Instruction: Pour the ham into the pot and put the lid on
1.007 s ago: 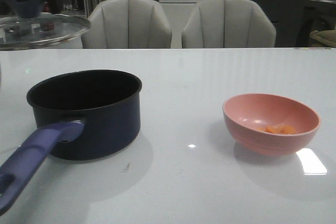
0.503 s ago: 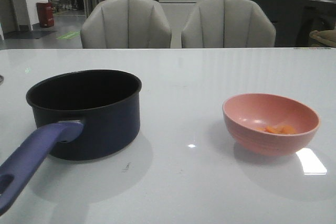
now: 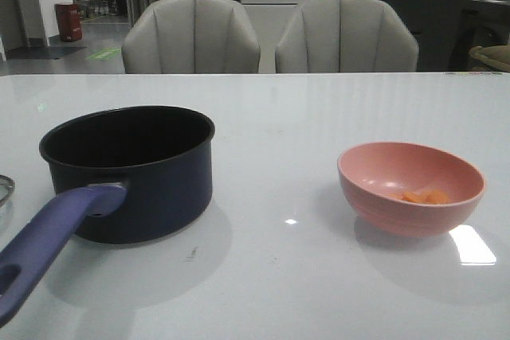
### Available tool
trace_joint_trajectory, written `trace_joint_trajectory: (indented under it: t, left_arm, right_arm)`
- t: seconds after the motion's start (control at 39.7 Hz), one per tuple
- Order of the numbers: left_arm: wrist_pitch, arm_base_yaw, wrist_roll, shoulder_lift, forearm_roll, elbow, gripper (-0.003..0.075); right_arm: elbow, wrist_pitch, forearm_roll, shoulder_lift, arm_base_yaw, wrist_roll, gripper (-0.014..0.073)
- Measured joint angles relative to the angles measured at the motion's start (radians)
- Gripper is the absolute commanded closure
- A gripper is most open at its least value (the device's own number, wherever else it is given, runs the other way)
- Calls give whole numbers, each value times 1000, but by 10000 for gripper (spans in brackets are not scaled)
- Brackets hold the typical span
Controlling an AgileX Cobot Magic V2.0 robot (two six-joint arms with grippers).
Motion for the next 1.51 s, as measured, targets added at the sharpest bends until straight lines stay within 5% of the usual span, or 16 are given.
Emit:
trace_joint_trajectory:
  t: [0.33, 0.58, 0.96, 1.23, 1.51]
  left_arm:
    - [-34, 0, 2, 28, 0, 0, 275]
    - [-37, -7, 25, 32, 2, 0, 127]
    - [-2, -80, 33, 12, 84, -39, 139]
    - [4, -86, 36, -179, 104, -19, 139]
    - [-142, -105, 36, -529, 88, 183, 139]
  right_arm:
    - [0, 0, 0, 0, 0, 0, 446]
    - [0, 0, 0, 0, 0, 0, 446]
    - [0, 0, 0, 0, 0, 0, 446]
    - [0, 0, 0, 0, 0, 0, 446]
    - [0, 0, 0, 0, 0, 0, 446]
